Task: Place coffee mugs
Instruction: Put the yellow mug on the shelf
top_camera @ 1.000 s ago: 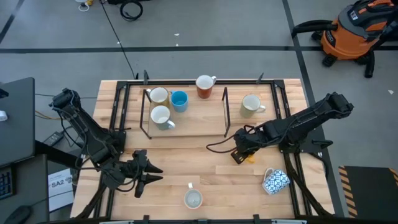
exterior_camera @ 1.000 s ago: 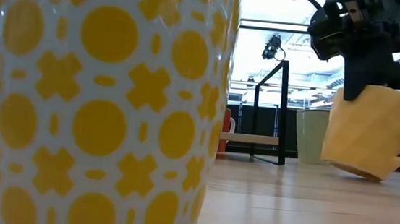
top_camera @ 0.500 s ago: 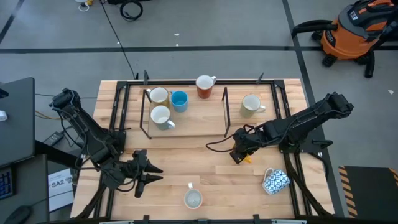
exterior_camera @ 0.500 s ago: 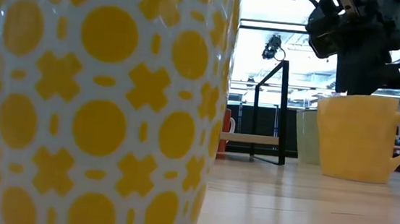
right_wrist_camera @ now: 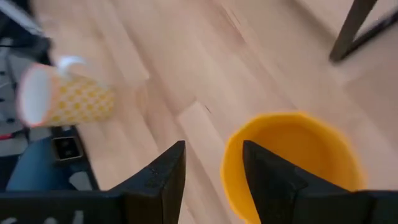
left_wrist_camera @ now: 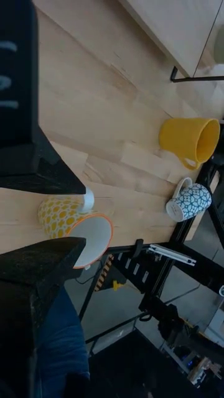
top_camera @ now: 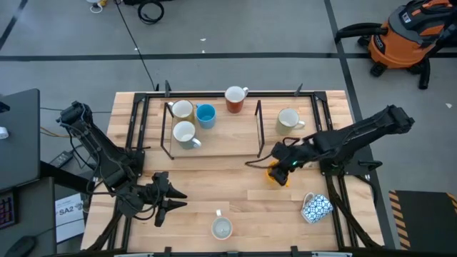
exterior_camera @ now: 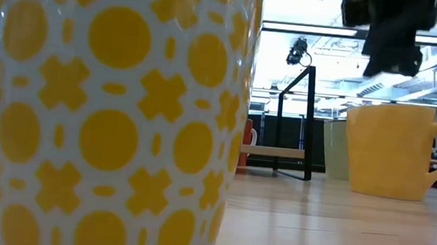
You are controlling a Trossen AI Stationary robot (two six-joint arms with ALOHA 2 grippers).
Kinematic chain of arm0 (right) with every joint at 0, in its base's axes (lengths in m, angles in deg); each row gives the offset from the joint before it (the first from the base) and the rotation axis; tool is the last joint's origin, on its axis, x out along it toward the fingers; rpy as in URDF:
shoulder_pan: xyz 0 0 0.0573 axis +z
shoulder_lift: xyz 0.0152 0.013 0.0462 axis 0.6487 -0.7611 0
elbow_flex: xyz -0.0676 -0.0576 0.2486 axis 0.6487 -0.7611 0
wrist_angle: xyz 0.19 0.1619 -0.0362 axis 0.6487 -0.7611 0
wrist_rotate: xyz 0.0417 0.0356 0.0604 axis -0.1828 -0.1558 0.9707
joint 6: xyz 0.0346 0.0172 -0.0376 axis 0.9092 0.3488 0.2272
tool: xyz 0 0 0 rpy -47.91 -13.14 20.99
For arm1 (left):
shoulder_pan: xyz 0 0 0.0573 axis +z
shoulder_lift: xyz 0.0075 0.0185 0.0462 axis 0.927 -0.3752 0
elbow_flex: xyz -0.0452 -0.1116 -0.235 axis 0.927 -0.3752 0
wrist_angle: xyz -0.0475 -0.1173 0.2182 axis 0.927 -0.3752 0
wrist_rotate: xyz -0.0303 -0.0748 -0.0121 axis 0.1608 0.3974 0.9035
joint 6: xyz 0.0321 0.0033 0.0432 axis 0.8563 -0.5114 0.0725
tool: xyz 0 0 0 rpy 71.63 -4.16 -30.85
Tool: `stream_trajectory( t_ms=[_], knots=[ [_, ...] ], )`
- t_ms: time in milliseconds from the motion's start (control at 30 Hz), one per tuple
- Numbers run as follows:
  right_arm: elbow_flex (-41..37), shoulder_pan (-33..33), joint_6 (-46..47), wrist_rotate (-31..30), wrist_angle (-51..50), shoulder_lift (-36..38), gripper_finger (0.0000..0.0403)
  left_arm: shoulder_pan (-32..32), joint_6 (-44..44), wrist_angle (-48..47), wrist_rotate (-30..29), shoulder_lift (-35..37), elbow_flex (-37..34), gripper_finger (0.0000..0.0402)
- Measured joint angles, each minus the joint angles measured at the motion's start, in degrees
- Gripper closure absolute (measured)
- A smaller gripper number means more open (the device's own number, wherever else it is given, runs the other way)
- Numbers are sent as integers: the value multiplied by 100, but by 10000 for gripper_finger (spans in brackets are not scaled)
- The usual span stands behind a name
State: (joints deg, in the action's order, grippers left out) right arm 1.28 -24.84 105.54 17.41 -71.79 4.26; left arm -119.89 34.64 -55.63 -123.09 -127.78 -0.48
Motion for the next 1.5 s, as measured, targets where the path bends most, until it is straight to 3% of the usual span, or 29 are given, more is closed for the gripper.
stream_trajectory(
  t_ms=[267, 467, 600, 833, 1500],
  knots=[
    [3, -125, -1049, -503, -419, 1049, 238, 0, 0, 0, 0, 0, 0, 274],
    [8, -123, -1233, -674, -1196, 1254, 239, 0, -1, 0, 0, 0, 0, 274],
    [-6, -123, -1233, -881, -1628, 1086, 239, 0, -2, 0, 2, 0, 0, 274],
    [-333, -118, -1225, -803, -1546, 700, 239, 0, -1, 0, 1, 0, 0, 274],
    [-353, -116, -1571, -879, -1309, -471, 239, 0, -2, 0, 2, 0, 0, 274]
  ],
)
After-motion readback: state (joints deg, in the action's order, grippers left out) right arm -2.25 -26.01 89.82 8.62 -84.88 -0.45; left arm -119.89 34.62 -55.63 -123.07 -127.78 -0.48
